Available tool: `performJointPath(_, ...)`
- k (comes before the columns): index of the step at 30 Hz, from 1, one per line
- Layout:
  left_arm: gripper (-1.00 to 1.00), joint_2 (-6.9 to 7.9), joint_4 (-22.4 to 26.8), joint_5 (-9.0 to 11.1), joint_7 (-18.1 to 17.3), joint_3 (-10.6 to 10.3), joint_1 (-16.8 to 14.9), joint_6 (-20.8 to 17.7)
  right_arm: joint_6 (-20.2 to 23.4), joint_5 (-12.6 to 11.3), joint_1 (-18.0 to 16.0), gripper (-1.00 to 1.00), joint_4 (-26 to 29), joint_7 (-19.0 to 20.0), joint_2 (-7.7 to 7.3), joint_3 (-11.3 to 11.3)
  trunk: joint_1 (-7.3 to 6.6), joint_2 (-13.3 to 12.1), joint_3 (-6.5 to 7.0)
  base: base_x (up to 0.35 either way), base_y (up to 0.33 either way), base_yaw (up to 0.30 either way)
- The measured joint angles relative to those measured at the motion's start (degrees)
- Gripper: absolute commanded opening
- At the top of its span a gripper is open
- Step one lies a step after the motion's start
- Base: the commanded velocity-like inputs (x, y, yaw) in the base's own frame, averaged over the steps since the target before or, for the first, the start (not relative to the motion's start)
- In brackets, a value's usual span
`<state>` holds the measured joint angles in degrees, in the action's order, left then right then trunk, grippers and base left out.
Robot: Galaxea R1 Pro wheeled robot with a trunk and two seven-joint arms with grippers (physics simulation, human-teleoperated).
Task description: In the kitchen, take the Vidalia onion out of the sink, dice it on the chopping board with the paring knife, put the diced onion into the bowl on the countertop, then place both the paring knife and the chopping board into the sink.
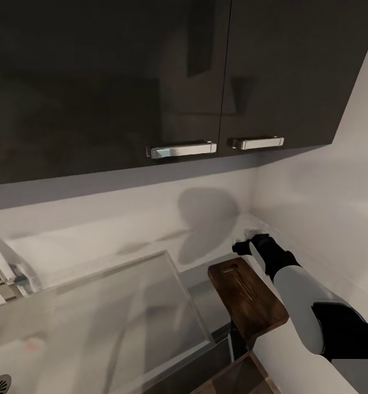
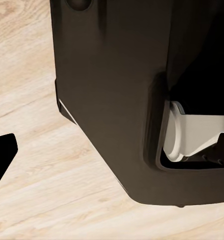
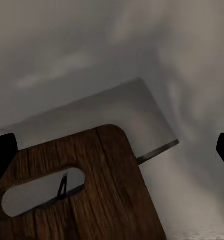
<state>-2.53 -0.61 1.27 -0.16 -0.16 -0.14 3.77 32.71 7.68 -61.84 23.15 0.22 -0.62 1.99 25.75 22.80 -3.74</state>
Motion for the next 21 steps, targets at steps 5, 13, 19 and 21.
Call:
performJointPath(5,1.00,-0.03,-0.02,-0.01,0.00,0.00,0.00,0.00,0.07,-0.03,0.00,1.00,-4.08,0.03,0.01,0.01,0.00,0.00,0.00,0.000,0.000,0.000)
performJointPath(13,1.00,-0.35,-0.02,-0.02,-0.08,0.01,0.00,0.00,-0.04,0.08,-0.01,1.00,-6.76,0.12,-0.47,0.13,0.00,0.00,0.00,0.000,0.000,0.000)
performJointPath(19,1.00,-0.37,-0.02,0.00,-0.06,0.01,0.00,0.00,-0.04,0.07,-0.01,1.00,-6.78,0.13,-1.21,0.20,0.00,0.00,-0.01,0.000,0.000,0.000)
performJointPath(21,1.00,-0.37,-0.02,0.00,-0.07,0.00,0.00,0.00,-0.04,0.08,-0.01,1.00,-6.74,0.13,-1.24,0.22,0.00,0.00,-0.05,0.000,0.000,0.000)
